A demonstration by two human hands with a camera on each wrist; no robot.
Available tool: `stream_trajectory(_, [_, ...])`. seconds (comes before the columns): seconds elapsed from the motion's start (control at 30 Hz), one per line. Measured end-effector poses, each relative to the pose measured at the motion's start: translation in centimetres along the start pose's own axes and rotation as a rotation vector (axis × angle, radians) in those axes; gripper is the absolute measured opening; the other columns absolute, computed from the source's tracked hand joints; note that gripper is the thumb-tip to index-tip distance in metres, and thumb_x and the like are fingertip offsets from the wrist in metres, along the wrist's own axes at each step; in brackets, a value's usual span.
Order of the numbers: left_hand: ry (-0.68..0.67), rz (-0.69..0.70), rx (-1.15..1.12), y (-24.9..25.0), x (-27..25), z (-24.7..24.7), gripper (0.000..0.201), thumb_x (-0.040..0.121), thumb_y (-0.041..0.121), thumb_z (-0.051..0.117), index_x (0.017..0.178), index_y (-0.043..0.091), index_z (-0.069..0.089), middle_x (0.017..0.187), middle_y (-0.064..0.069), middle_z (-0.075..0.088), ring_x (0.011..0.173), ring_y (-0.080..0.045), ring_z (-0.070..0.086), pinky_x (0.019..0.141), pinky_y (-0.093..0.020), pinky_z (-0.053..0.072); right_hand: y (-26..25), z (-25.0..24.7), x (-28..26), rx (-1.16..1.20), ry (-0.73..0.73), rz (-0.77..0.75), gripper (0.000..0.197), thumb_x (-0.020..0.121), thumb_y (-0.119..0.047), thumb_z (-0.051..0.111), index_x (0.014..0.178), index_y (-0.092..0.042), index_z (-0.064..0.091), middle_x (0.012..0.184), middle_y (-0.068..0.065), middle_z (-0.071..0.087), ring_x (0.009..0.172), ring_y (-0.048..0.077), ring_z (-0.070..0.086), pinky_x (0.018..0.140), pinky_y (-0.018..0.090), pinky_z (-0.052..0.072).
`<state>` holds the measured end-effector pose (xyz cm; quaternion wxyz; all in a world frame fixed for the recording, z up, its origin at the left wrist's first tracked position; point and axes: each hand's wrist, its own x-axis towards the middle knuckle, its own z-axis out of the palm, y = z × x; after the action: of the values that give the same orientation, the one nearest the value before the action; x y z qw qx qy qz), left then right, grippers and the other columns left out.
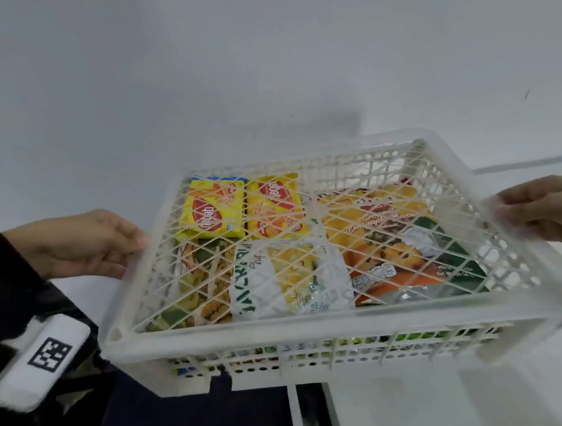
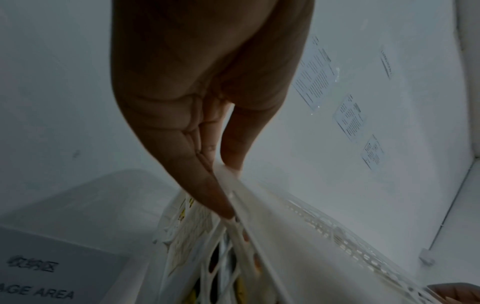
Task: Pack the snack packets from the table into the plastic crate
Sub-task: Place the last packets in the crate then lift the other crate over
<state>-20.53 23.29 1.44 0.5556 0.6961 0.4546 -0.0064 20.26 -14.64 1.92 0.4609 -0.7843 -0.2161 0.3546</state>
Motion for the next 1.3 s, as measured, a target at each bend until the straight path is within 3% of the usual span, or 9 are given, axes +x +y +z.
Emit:
stream_trajectory(0.17, [0.020, 0.002, 0.017, -3.6, -0.4, -8.0, 0.023, 0.088, 0.002, 0.053, 0.101, -0.014, 0.063, 0.089, -0.024, 0.067, 0.059, -0.019, 0.066, 0.055, -0.028, 0.058, -2.7, 9.3, -2.9, 0.024, 0.008, -0.020, 0.021, 0.086, 0.005, 0.047, 0.093, -0.001, 0.067, 0.085, 0.015, 0.072, 0.067, 0.017, 0.068, 0.062, 0.026, 0.057])
stream_trajectory(0.37, [0.067, -0.039, 0.044, -9.3, 1.0, -15.7, 0.017, 0.087, 0.001, 0.054, 0.091, -0.008, 0.068, 0.071, -0.019, 0.069, 0.055, -0.019, 0.066, 0.051, -0.029, 0.057, -5.0, 17.7, -4.3, 0.002, -0.007, -0.025, 0.022, 0.090, 0.006, 0.045, 0.094, 0.001, 0.066, 0.086, 0.017, 0.072, 0.066, 0.017, 0.069, 0.058, 0.024, 0.058])
stream_trajectory(0.57, [0.143, -0.091, 0.112, -16.4, 5.2, -21.5, 0.026, 0.086, 0.006, 0.062, 0.110, -0.004, 0.063, 0.115, -0.034, 0.058, 0.097, -0.041, 0.058, 0.089, -0.051, 0.046, -6.5, 23.4, -2.6, -0.004, -0.029, -0.055, 0.020, 0.089, 0.004, 0.047, 0.099, 0.003, 0.065, 0.093, 0.021, 0.069, 0.072, 0.021, 0.066, 0.062, 0.024, 0.057])
stream_trajectory(0.8, [0.130, -0.169, 0.038, -23.2, 9.5, -24.5, 0.027, 0.083, 0.007, 0.066, 0.110, 0.004, 0.066, 0.117, -0.029, 0.061, 0.113, -0.047, 0.055, 0.096, -0.057, 0.044, -6.1, 29.4, 0.9, -0.090, -0.101, 0.024, 0.021, 0.090, 0.011, 0.045, 0.104, 0.012, 0.060, 0.086, 0.019, 0.062, 0.071, 0.022, 0.057, 0.059, 0.018, 0.054])
stream_trajectory(0.93, [0.175, -0.205, -0.010, -25.2, 10.4, -23.6, 0.022, 0.086, -0.001, 0.060, 0.108, -0.002, 0.065, 0.110, -0.026, 0.065, 0.102, -0.040, 0.063, 0.087, -0.047, 0.052, -4.8, 32.6, 3.7, -0.165, -0.114, 0.143, 0.019, 0.089, 0.017, 0.042, 0.104, 0.021, 0.053, 0.081, 0.019, 0.054, 0.066, 0.024, 0.054, 0.062, 0.026, 0.049])
stream_trajectory(1.03, [0.118, -0.257, -0.089, -27.4, 11.6, -23.0, 0.017, 0.088, -0.006, 0.055, 0.094, 0.001, 0.070, 0.086, -0.013, 0.073, 0.071, -0.019, 0.071, 0.059, -0.028, 0.059, -3.2, 35.7, 6.0, -0.229, -0.110, 0.229, 0.015, 0.092, 0.013, 0.041, 0.093, 0.003, 0.052, 0.060, 0.008, 0.058, 0.041, 0.002, 0.056, 0.044, 0.013, 0.045])
stream_trajectory(1.1, [0.087, -0.299, -0.112, -29.3, 12.7, -22.3, 0.018, 0.089, -0.006, 0.053, 0.092, 0.001, 0.069, 0.081, -0.010, 0.073, 0.071, -0.018, 0.070, 0.059, -0.026, 0.058, -1.1, 38.3, 7.6, -0.221, -0.103, 0.321, 0.022, 0.092, 0.013, 0.037, 0.085, -0.004, 0.048, 0.049, 0.006, 0.052, 0.034, -0.004, 0.052, 0.038, 0.007, 0.039])
stream_trajectory(1.2, [0.065, -0.341, -0.135, -32.0, 15.0, -21.3, 0.020, 0.089, -0.006, 0.052, 0.102, -0.003, 0.066, 0.097, -0.016, 0.069, 0.090, -0.025, 0.063, 0.075, -0.032, 0.056, 3.8, 40.8, 11.2, -0.114, -0.035, 0.400, 0.024, 0.092, 0.014, 0.035, 0.091, -0.006, 0.048, 0.074, 0.009, 0.044, 0.058, 0.010, 0.053, 0.055, 0.018, 0.044])
stream_trajectory(1.3, [0.035, -0.400, -0.155, -35.2, 17.3, -19.7, 0.020, 0.090, -0.009, 0.050, 0.101, -0.004, 0.065, 0.100, -0.018, 0.067, 0.085, -0.023, 0.065, 0.061, -0.024, 0.058, 9.3, 43.6, 14.5, 0.012, 0.042, 0.538, 0.030, 0.092, 0.012, 0.030, 0.100, -0.004, 0.055, 0.083, 0.016, 0.048, 0.070, 0.025, 0.048, 0.074, 0.036, 0.044])
